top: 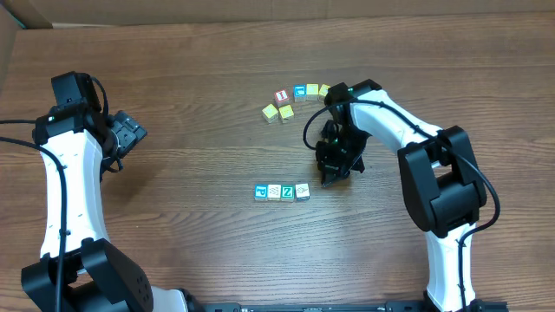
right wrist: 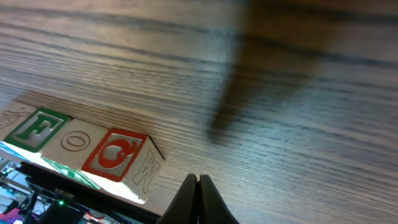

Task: Flip 4 blocks
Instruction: 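Set the Q block down right of the Z block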

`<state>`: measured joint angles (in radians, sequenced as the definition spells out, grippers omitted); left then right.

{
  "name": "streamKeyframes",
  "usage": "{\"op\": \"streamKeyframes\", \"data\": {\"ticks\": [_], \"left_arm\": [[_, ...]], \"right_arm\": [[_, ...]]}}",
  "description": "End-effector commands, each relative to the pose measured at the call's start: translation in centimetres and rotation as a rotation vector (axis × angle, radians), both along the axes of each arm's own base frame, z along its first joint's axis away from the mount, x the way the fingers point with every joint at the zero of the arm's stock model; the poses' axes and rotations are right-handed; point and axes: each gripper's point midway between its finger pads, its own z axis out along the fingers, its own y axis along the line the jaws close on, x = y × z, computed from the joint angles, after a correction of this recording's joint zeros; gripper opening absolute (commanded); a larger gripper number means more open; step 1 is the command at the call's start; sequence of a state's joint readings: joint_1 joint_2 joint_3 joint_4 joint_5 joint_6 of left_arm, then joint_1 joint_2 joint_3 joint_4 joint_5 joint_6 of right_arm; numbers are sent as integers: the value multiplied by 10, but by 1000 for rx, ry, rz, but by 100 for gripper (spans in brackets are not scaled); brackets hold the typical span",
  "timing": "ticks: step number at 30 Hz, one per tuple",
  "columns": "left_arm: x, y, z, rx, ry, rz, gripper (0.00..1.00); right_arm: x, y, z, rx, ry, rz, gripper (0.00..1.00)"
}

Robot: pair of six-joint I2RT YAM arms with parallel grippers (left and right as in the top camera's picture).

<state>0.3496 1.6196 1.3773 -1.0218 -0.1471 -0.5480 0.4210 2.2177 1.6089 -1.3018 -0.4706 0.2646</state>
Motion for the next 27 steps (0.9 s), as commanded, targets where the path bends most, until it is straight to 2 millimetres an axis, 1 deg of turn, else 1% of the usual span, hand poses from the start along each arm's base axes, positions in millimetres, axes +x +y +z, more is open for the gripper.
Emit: {"op": "streamKeyframes", "data": {"ticks": [1,4,10,16,27], "left_arm": [[1,3,5,11,-15,7,100],[1,3,5,11,-14,8,100],[1,3,5,11,-15,7,100],[1,3,5,11,-14,8,100],[1,3,5,11,-15,8,100]], "right_arm": [[-3,6,8,17,-21,18,4],[-5,11,10,38,-10,16,4],[-8,12,8,38,-6,22,4],[-12,20,10,66,6,25,4],[-21,29,10,65,6,60,4]]}}
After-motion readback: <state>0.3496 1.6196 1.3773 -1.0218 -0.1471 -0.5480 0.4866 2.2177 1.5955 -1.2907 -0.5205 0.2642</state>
